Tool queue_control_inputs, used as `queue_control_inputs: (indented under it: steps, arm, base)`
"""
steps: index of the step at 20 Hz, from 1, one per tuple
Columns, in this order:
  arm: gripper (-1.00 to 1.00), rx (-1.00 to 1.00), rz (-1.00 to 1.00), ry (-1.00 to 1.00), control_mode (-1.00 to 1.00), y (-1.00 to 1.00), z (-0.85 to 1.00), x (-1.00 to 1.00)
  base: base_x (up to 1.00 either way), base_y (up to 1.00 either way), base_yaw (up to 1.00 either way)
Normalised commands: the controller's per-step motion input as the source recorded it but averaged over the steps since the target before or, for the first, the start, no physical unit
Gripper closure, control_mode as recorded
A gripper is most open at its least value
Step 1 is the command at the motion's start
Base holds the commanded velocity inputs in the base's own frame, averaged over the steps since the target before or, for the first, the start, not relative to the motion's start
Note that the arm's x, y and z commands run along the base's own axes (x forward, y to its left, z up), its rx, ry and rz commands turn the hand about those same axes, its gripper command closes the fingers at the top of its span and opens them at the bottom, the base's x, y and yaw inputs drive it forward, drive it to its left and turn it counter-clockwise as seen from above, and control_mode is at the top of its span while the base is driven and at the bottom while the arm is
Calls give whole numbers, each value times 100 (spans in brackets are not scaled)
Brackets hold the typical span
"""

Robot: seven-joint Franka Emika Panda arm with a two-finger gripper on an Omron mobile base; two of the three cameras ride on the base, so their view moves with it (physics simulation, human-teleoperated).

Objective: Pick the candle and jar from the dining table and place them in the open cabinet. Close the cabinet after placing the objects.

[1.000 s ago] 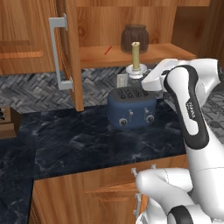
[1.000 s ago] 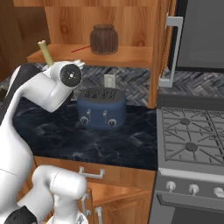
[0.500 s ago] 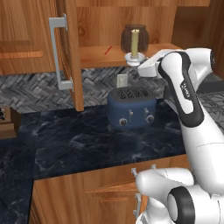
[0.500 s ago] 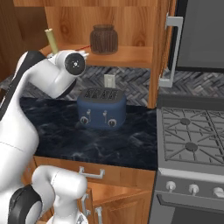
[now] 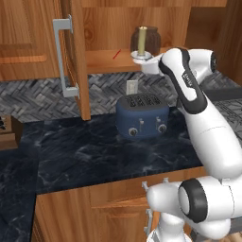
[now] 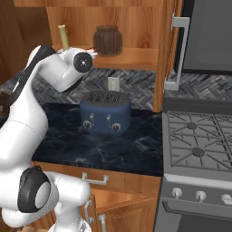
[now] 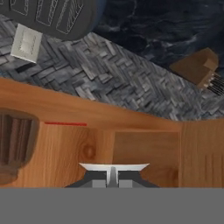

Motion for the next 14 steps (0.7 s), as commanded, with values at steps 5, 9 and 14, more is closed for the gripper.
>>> queue_control_inputs:
  steps: [5,9,14]
  arm:
    - [100,0,-3,1,-100,0,0,49]
    - [100,0,0,5,-100,0,0,29]
    - [100,0,0,4,-100,0,0,35]
  base:
    - [0,0,0]
    - [0,0,0]
    - [0,0,0]
